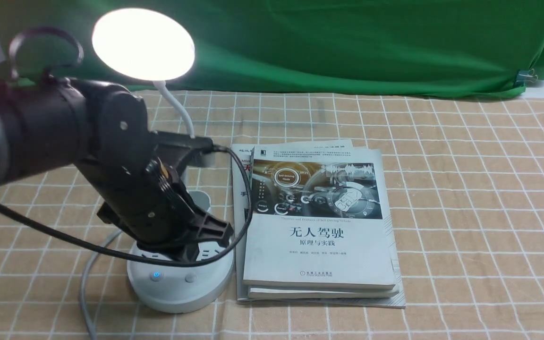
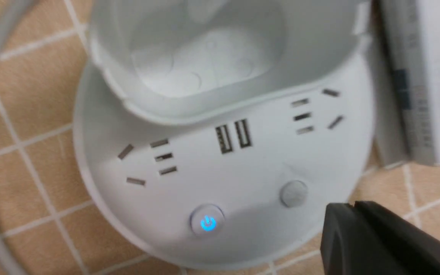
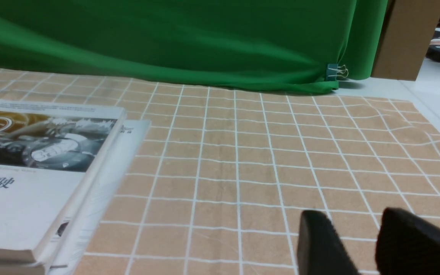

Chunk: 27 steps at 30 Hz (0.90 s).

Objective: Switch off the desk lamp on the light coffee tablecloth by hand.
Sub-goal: 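Press the power button on the round power strip under the lamp with the left gripper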

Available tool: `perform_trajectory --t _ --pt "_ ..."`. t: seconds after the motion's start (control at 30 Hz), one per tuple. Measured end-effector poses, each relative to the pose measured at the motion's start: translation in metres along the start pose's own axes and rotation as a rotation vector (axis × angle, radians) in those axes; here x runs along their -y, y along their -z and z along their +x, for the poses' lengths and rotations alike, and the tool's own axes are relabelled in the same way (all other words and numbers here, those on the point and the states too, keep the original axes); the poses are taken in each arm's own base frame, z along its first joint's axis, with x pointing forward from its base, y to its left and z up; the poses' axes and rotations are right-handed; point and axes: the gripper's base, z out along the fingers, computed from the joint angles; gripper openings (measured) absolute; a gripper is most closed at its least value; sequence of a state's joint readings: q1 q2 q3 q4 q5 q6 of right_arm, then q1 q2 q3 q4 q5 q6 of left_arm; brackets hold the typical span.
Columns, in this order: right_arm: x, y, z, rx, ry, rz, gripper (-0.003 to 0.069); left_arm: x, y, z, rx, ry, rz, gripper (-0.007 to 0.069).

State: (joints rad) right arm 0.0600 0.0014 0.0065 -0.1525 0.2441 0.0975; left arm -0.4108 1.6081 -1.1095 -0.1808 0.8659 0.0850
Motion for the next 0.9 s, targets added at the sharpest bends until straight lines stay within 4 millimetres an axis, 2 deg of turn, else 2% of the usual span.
perform_trajectory --t 0.13,0.27,0.63,0.9 --pt "0.000 0.000 0.000 0.000 0.000 0.000 0.0242 0.000 0.003 0.000 0.006 -0.001 0.001 0.0008" --pt "0.000 0.000 0.000 0.000 0.000 0.000 0.0242 0.000 -0.003 0.000 -0.012 0.001 0.000 0.0010" --pt "0.000 0.000 0.000 0.000 0.000 0.000 0.0242 -0.006 -0.047 0.001 -0.145 0.018 -0.003 0.0017" --pt "0.000 0.000 0.000 0.000 0.000 0.000 0.0242 -0.006 -0.040 0.000 -0.119 0.013 -0.004 0.0017"
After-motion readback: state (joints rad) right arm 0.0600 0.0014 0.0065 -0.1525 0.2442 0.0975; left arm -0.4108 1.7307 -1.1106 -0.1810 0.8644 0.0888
